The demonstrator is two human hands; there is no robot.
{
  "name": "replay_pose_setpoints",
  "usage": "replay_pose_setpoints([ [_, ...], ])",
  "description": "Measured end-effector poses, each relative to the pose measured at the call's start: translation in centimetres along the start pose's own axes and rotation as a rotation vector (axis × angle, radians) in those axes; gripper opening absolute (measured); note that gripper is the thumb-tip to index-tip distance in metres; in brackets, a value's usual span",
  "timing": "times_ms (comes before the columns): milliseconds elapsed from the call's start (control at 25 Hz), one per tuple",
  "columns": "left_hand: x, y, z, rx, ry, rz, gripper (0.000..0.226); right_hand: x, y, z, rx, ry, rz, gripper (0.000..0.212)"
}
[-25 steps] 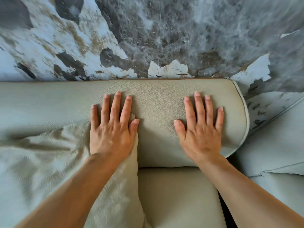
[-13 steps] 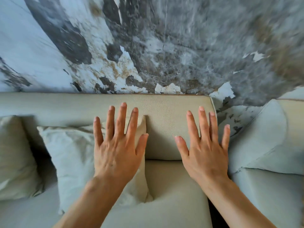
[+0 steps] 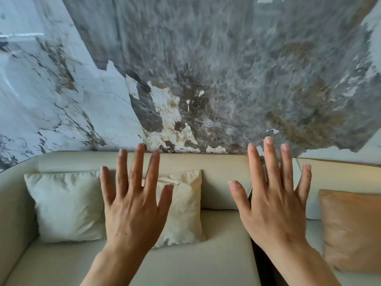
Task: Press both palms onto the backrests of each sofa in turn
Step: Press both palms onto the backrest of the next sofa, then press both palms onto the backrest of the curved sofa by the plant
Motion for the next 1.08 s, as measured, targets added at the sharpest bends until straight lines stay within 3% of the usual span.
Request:
replay_pose_setpoints([
  [160,5.0,-8.0,1.6,-0.039,0.01,-0.004,0.069,6.0,-8.5,1.2,-0.066,0.0,0.012,0.072],
  [320,7.4,-12.1,3.2,-0.06,0.04,-0.049,0.068,9.9,-11.9,1.9,-0.086,-0.01,-0.023,0.072],
  [760,15.4,-18.8,7.2,-0.071,-0.146,-0.28,0.065,18.9,-11.9,1.0,-0.067,-0.169,-0.279,0.072],
  [1080,27.3,-22.7,9.8,-0.13,-0.251,-0.385,0.064,31.7,-11.3,0.9,-0.054,-0.277,-0.388,0.072],
])
Point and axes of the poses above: each hand's wrist, its own z-axis away from the middle knuckle, its own y-axis out of the palm, x = y × z, the point moved 9 cm from there along -z, towards the middle knuckle, and after that the axes turned 8 degrees about -y, right-handed, at the moved point
